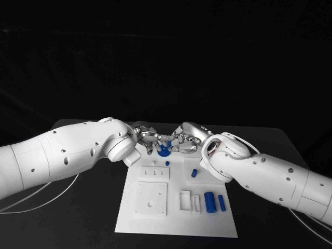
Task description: Assemble the parts on the task board
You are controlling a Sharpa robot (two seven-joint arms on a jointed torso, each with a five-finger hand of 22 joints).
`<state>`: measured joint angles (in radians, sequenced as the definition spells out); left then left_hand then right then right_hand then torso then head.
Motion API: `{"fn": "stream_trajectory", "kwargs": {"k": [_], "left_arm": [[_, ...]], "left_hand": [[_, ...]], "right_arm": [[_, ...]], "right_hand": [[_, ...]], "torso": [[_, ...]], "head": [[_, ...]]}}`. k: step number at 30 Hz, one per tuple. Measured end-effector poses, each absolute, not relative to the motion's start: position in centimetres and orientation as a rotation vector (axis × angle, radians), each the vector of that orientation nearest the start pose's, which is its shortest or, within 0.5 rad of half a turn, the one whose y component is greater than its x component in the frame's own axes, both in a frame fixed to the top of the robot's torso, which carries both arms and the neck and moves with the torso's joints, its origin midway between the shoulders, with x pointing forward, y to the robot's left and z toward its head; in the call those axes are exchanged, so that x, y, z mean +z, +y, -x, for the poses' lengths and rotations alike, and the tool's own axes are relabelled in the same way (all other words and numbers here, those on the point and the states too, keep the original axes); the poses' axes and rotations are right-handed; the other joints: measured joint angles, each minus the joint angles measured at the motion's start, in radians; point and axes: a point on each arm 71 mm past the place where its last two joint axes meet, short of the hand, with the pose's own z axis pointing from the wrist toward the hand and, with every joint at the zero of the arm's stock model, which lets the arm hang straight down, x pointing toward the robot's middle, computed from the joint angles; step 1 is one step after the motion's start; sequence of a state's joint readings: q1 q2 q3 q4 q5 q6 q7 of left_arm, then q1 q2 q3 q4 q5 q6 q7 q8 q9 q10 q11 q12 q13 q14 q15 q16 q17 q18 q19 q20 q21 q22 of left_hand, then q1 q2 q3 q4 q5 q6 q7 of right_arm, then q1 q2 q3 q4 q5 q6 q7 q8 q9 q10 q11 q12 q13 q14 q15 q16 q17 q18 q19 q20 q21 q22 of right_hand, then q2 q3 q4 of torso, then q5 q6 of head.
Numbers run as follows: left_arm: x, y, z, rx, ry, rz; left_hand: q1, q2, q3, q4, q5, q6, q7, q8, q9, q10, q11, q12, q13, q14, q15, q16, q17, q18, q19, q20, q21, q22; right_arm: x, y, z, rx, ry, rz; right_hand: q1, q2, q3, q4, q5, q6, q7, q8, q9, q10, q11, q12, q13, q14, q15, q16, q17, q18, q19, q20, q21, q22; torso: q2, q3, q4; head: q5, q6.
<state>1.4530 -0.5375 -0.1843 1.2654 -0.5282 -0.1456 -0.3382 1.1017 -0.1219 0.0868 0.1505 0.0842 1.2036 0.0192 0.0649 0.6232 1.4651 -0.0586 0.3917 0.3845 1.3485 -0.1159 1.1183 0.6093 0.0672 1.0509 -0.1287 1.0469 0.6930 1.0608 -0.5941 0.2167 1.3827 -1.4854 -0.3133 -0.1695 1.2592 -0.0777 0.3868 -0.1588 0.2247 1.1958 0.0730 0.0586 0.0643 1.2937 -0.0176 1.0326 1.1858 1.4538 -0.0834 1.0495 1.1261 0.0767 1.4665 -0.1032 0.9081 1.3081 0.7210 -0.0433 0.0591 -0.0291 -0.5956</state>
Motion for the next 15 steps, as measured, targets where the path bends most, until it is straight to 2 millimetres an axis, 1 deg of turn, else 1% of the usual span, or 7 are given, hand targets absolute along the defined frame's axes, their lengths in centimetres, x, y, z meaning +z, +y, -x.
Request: {"fn": "stream_trajectory", "kwargs": {"k": [2, 8, 10, 14, 15], "left_arm": [[-14.82, 12.95, -54.7, -0.836, 2.082, 0.582], [-14.85, 12.95, -54.75, -0.815, 2.085, 0.563], [-14.86, 12.95, -54.76, -0.812, 2.086, 0.56], [-14.88, 12.95, -54.79, -0.803, 2.086, 0.554], [-14.89, 12.95, -54.8, -0.801, 2.087, 0.553]], "left_hand": [[0.002, 0.002, -0.005, -0.009, 0.0, -0.003, -0.003, 0.0, -0.003, 0.0, 0.0, 0.0, 0.0, 0.0, 0.0, 0.0, -0.002, 0.0, 0.0, 0.0, -0.005, 0.005], [0.003, 0.003, -0.004, -0.016, 0.0, -0.003, -0.003, 0.0, -0.006, 0.0, 0.0, -0.003, 0.0, -0.004, 0.004, 0.0, -0.003, 0.0, 0.0, 0.0, -0.009, 0.009], [0.009, 0.009, -0.009, -0.024, 0.0, -0.003, -0.003, 0.0, -0.009, 0.0, 0.0, -0.005, 0.0, -0.004, 0.004, 0.0, -0.005, 0.001, 0.004, -0.004, -0.015, 0.015], [0.009, 0.01, -0.006, -0.029, 0.0, -0.003, -0.003, 0.0, -0.011, 0.0, 0.0, -0.005, 0.0, -0.004, 0.004, 0.0, -0.006, 0.001, 0.004, -0.004, -0.016, 0.02], [0.011, 0.018, -0.01, -0.037, 0.001, -0.006, -0.001, 0.0, -0.013, 0.0, 0.0, -0.005, 0.0, -0.004, 0.004, 0.0, -0.008, 0.001, 0.004, -0.004, -0.022, 0.024]], "right_arm": [[-16.94, -12.39, -51.38, 0.77, 1.577, -0.011], [-16.92, -12.26, -51.35, 0.771, 1.578, -0.009], [-16.91, -12.2, -51.33, 0.773, 1.578, -0.008], [-16.9, -12.06, -51.29, 0.775, 1.578, -0.006], [-16.9, -12.03, -51.29, 0.775, 1.579, -0.005]], "right_hand": [[-0.001, 0.001, 0.0, 0.0, 0.0, 0.0, 0.0, 0.0, 0.0, 0.0, 0.0, 0.0, 0.0, 0.0, 0.0, 0.0, 0.0, 0.0, 0.0, 0.0, 0.0, 0.0], [-0.005, 0.003, 0.0, 0.0, 0.004, -0.001, 0.001, -0.001, 0.0, 0.0, 0.0, 0.0, 0.0, 0.0, 0.0, 0.0, 0.001, 0.0, 0.0, 0.0, 0.0, 0.0], [-0.005, 0.003, 0.0, 0.0, 0.006, -0.001, 0.001, -0.002, 0.0, 0.0, 0.0, 0.0, 0.0, 0.0, 0.0, 0.0, 0.001, 0.0, 0.0, 0.0, 0.0, 0.0], [-0.005, 0.003, 0.0, 0.0, 0.008, -0.003, 0.0, -0.002, 0.0, 0.0, 0.0, 0.0, 0.0, 0.0, 0.0, 0.0, 0.001, 0.0, 0.0, 0.0, 0.0, 0.0], [-0.005, 0.003, 0.0, 0.0, 0.008, -0.004, 0.0, 0.0, 0.0, 0.0, 0.0, 0.0, 0.0, 0.0, 0.0, 0.0, 0.001, 0.0, 0.0, 0.0, 0.0, 0.0]], "torso": [[0.0, 0.0001, 0.0], [0.0, 0.0002, -0.0004], [0.0, 0.0003, -0.0004], [0.001, 0.0006, -0.0002], [0.001, 0.0006, -0.0001]], "head": [[0.0, 0.0], [-0.001, -0.002], [-0.001, -0.002], [-0.001, -0.003], [-0.001, -0.003]]}}
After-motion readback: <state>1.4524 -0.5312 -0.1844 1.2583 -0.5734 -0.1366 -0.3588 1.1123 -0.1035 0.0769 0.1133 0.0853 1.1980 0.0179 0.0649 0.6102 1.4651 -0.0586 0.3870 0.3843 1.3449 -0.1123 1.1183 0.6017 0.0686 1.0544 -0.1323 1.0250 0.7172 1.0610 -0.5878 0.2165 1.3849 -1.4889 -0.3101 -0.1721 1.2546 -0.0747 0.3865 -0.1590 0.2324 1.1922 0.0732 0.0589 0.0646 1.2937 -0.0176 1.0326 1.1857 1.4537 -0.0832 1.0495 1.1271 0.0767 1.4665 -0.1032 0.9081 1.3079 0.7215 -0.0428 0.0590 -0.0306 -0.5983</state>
